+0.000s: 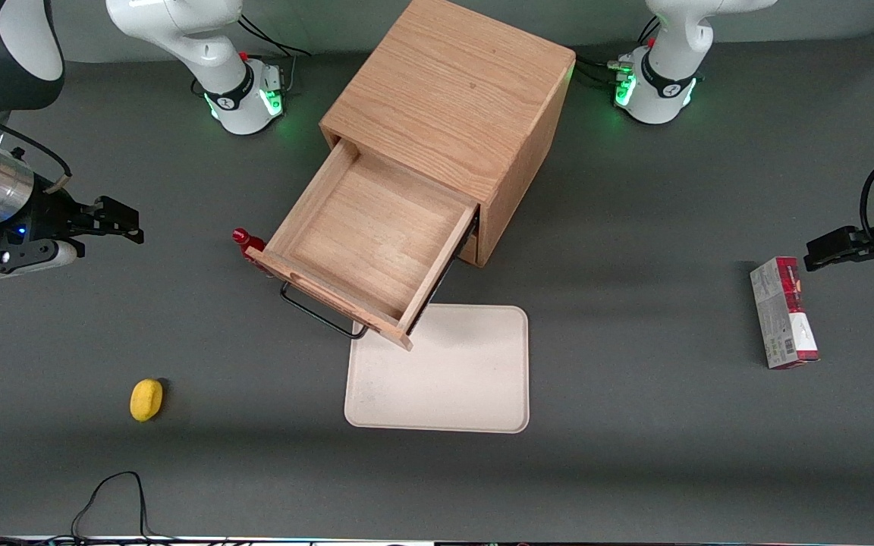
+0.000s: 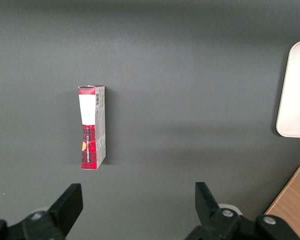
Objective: Open upper drawer
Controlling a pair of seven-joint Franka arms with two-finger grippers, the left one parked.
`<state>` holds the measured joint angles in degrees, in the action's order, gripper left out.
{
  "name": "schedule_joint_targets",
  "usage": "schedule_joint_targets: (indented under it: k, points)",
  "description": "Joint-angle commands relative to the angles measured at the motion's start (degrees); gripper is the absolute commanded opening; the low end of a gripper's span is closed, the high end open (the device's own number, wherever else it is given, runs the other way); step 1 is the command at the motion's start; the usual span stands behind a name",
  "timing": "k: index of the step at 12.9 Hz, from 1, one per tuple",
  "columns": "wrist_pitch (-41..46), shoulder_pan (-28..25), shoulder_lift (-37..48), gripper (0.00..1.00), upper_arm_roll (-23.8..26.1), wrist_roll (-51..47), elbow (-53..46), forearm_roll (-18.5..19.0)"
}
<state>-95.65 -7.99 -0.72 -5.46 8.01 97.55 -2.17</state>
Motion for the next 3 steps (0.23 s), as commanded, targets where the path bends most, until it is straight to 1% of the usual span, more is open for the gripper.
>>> schedule_joint_targets:
  k: [1, 2, 3]
  points:
    - [0.27, -0.62, 0.9, 1.0, -0.17, -1.23, -0.59, -0.47]
    - [3.5, -0.54, 0.11, 1.0, -0.08, -0.37, -1.56, -0.38]
    - [4.67, -0.19, -0.59, 1.0, 0.18, -0.19, -2.27, -0.38]
